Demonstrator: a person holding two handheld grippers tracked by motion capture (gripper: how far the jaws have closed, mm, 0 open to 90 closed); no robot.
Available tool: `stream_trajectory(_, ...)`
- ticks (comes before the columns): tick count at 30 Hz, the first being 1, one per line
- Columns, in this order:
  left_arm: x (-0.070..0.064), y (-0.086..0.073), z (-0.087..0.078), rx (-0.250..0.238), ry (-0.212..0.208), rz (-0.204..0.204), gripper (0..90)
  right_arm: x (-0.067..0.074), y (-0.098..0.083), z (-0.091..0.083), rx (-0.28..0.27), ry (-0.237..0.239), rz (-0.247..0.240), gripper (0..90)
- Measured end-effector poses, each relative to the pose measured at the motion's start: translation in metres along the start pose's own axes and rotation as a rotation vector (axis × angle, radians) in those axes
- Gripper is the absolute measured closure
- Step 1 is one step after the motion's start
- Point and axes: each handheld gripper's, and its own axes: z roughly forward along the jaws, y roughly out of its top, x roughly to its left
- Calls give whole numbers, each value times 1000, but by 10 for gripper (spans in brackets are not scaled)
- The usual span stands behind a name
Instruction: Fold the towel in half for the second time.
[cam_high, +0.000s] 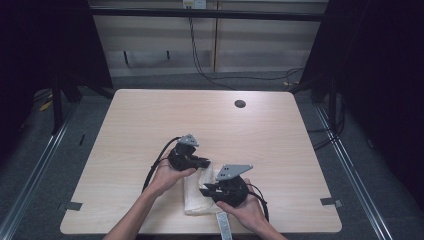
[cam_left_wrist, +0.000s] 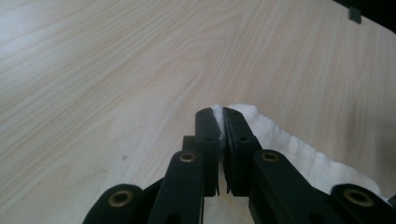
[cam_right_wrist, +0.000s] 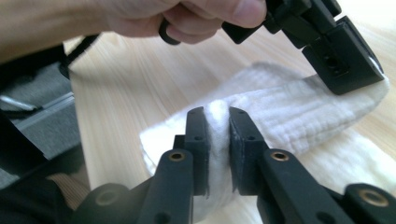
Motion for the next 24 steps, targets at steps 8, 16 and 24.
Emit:
stream_trajectory(8, -2, 0, 13, 45, -12, 14, 824, -10, -21, -5, 62, -51, 19, 692)
stream_trajectory(16, -7, 3, 21, 28, -61, 3, 792, -15, -31, -15, 53, -68, 41, 587)
stream_trajectory(24, -14, 8, 22, -45, -74, 26, 725, -19, -31, -19, 43, -92, 56, 513)
